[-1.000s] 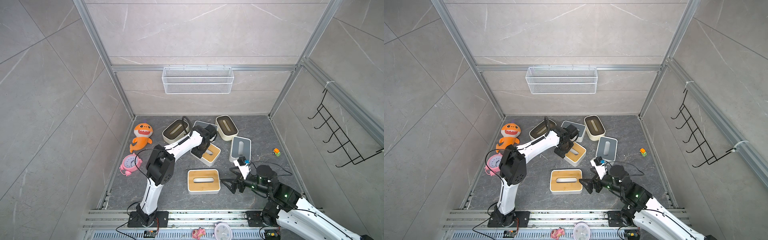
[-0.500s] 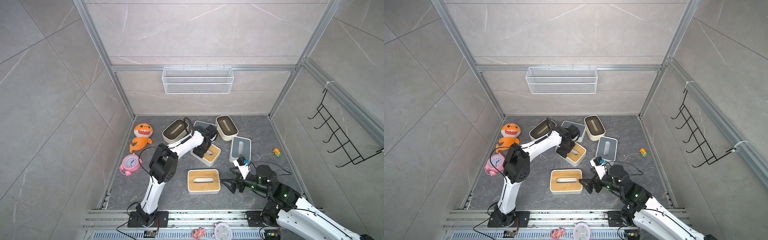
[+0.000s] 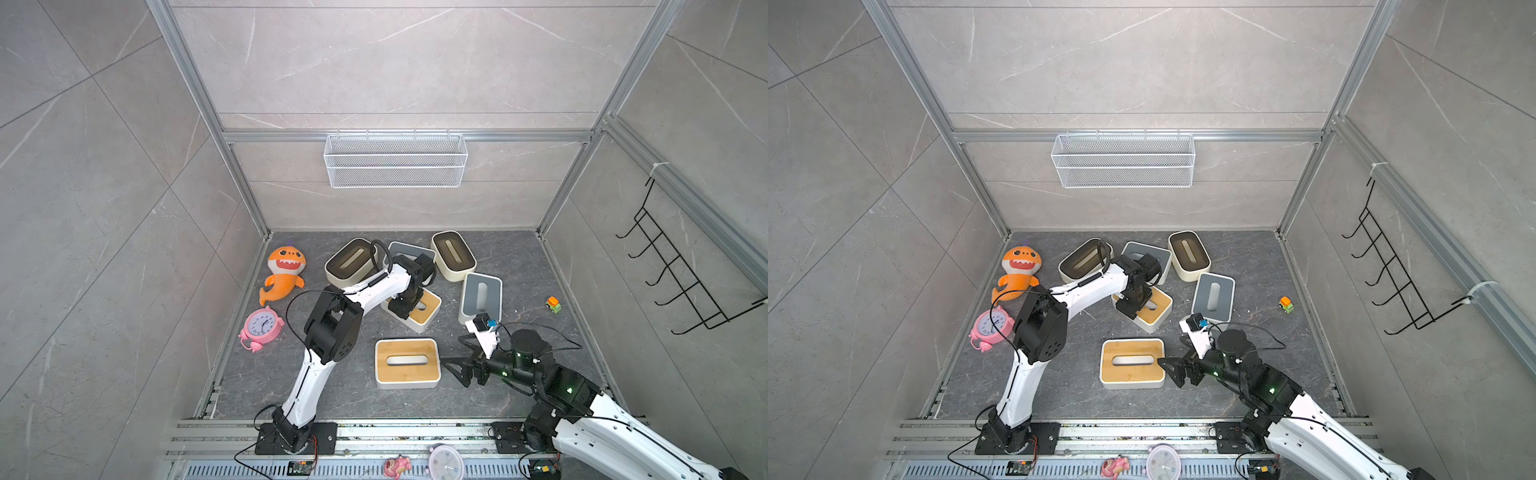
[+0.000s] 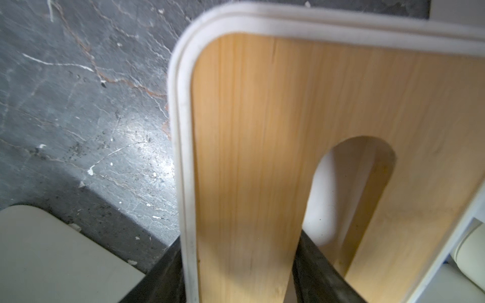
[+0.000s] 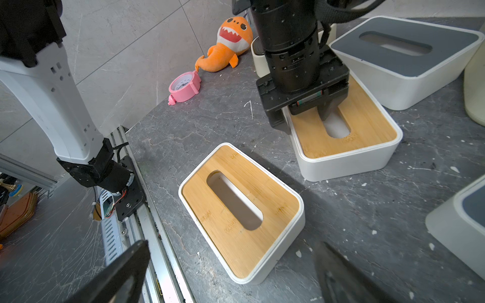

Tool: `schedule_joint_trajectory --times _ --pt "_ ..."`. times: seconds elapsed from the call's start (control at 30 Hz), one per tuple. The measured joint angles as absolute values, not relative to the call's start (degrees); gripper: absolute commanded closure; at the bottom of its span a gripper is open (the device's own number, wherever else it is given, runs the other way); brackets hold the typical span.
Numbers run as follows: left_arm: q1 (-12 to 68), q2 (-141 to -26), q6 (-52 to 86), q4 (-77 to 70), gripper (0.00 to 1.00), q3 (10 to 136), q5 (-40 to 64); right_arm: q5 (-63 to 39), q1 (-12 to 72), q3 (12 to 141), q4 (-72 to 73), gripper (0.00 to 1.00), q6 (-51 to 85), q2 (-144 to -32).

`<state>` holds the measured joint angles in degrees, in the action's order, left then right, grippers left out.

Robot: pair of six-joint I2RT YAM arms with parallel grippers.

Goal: Stack the tissue boxes
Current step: Pick up the tissue box from the center of the board.

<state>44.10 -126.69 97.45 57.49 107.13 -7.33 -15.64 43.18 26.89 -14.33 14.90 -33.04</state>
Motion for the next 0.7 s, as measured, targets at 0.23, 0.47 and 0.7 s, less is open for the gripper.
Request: schedule_joint_trajectory --times 0.23,0.47,0.7 --pt "44.1 -126.7 98.0 57.8 0.45 107.1 -7.4 -15.7 43.2 26.9 -14.3 0.0 14.7 -34.0" --pt "44.1 -126.7 98.8 57.8 0.48 107.1 -7.4 -15.7 43.2 26.9 -14.3 0.0 14.7 -34.1" --pt "44.1 -126.3 99.8 57.3 0.5 106.4 -7.4 -15.8 43.2 26.9 -14.3 0.0 14.7 -34.1"
